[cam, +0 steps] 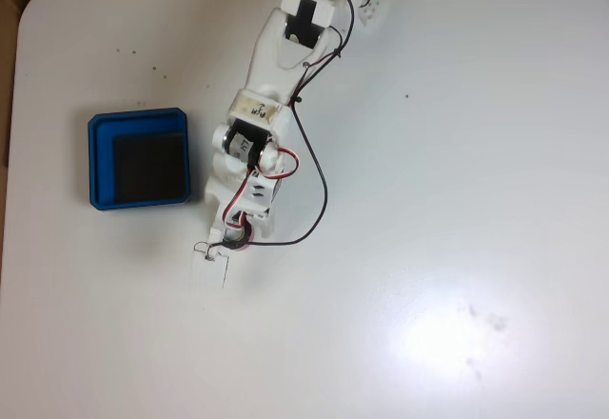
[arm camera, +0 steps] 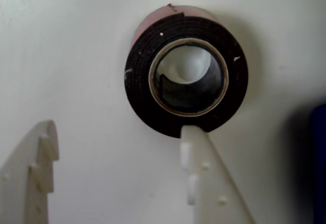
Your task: Pick the red roll and drop it in the blue box
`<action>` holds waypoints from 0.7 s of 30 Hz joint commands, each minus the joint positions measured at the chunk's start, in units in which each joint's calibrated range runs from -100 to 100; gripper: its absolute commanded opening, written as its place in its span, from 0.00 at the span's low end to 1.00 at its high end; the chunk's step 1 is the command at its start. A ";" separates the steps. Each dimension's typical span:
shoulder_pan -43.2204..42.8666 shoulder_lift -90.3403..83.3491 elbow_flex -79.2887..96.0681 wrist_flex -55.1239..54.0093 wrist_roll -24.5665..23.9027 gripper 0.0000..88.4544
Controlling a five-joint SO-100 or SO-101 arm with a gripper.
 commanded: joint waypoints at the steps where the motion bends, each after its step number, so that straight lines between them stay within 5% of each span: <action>1: 1.08 0.82 -3.86 -4.50 -0.17 0.26; 21: 1.28 3.58 -3.23 -4.66 -0.08 0.26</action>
